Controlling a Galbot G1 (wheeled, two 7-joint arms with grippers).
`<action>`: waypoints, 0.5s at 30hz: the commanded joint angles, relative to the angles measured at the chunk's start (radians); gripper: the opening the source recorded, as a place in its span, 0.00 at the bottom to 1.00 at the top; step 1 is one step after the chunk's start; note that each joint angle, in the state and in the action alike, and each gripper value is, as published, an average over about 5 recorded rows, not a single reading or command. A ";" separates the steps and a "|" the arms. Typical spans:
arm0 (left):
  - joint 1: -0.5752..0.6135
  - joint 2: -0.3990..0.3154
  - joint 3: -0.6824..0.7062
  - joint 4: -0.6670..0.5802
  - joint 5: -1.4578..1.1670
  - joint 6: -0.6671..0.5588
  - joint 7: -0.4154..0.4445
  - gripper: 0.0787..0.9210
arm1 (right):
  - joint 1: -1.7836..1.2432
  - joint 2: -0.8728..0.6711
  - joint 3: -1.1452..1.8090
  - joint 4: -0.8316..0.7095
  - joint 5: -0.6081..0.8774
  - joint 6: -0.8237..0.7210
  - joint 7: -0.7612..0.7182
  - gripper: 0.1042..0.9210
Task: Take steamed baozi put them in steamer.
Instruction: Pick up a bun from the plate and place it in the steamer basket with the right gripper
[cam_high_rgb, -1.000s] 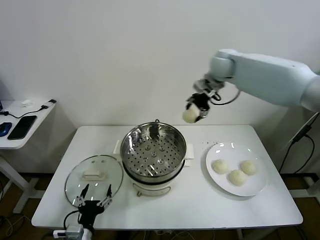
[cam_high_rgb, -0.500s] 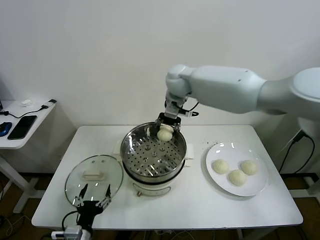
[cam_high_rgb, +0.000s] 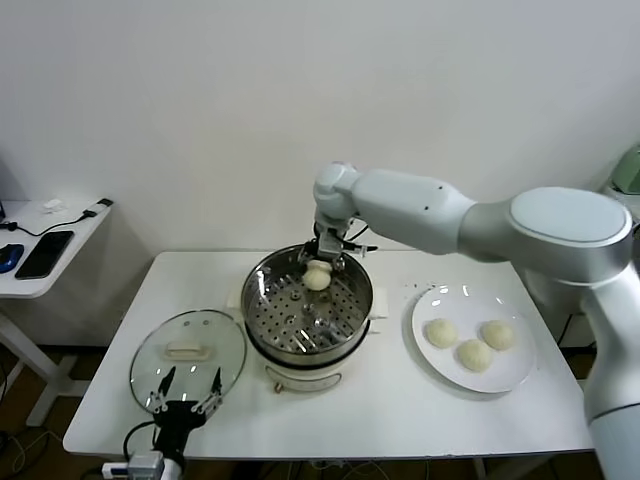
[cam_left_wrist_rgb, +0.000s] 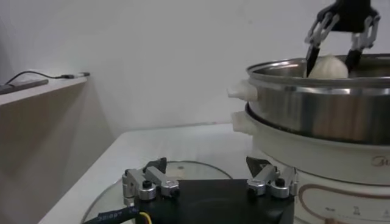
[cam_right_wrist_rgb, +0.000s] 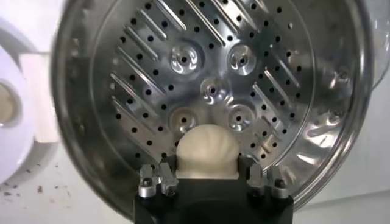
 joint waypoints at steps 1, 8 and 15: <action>-0.001 -0.001 0.000 0.000 0.001 0.001 0.000 0.88 | -0.062 0.028 0.030 -0.095 -0.079 0.026 0.036 0.70; -0.006 -0.004 -0.004 0.001 0.000 0.004 -0.004 0.88 | -0.057 0.031 0.029 -0.096 -0.039 0.025 0.070 0.86; -0.004 -0.009 -0.003 -0.008 0.001 0.008 -0.011 0.88 | 0.100 -0.041 -0.029 0.037 0.235 0.024 -0.039 0.88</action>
